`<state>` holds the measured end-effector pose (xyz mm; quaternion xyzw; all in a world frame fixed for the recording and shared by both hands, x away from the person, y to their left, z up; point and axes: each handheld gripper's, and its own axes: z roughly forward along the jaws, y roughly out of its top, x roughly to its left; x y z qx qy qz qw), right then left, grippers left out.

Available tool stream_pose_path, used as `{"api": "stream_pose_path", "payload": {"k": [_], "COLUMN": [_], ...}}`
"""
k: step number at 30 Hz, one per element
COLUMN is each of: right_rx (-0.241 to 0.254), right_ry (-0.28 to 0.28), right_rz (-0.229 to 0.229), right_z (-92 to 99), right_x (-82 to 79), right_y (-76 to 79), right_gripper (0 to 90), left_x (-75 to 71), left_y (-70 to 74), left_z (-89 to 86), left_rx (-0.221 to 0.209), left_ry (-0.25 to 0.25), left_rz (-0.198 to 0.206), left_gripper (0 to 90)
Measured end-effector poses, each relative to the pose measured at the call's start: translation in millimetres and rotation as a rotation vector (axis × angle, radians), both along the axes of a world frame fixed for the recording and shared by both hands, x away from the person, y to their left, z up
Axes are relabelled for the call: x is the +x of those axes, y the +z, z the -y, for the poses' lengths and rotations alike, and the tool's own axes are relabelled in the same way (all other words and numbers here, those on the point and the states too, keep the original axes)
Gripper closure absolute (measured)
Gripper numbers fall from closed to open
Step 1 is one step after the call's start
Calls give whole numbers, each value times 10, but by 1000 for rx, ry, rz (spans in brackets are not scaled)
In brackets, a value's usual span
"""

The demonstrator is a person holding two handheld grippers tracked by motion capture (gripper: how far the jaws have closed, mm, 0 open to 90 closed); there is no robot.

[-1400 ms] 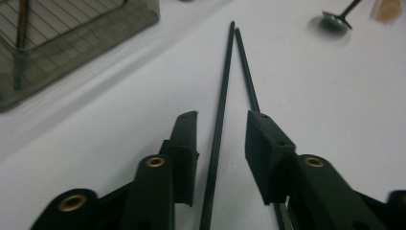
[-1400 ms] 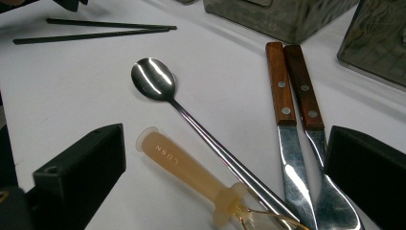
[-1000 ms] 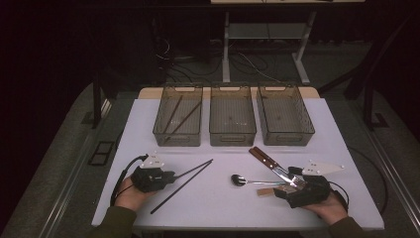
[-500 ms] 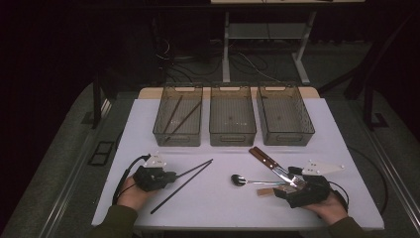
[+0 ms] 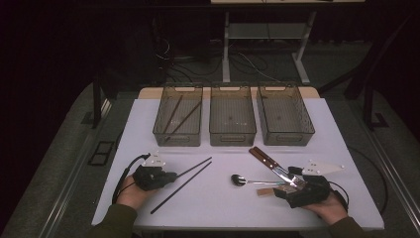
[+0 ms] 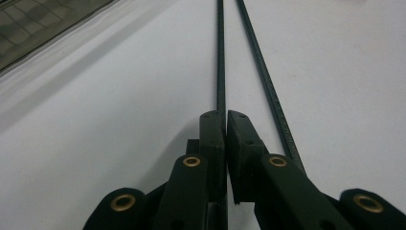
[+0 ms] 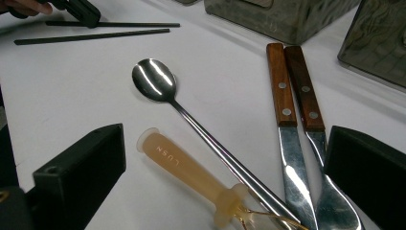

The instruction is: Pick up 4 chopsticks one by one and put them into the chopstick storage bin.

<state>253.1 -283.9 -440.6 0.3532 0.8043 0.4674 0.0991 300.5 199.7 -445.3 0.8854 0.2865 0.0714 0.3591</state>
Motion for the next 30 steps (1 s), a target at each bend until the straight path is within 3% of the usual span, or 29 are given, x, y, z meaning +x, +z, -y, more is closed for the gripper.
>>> {"api": "stream_pose_path", "payload": {"k": [15,30], "right_rx": [-1,5], "right_ry": [-1,-15], "right_rz": [1,18], "right_z": [1,-17], "right_x": [3,42], "right_y": [0,-1], "right_gripper": [5,5], "left_x": [1,-73], "left_y": [24,154], "left_z": [14,-3], "left_rx": [2,-9], "left_ry": [9,49], "left_rz": [-18,-26], "left_gripper": [859,859]}}
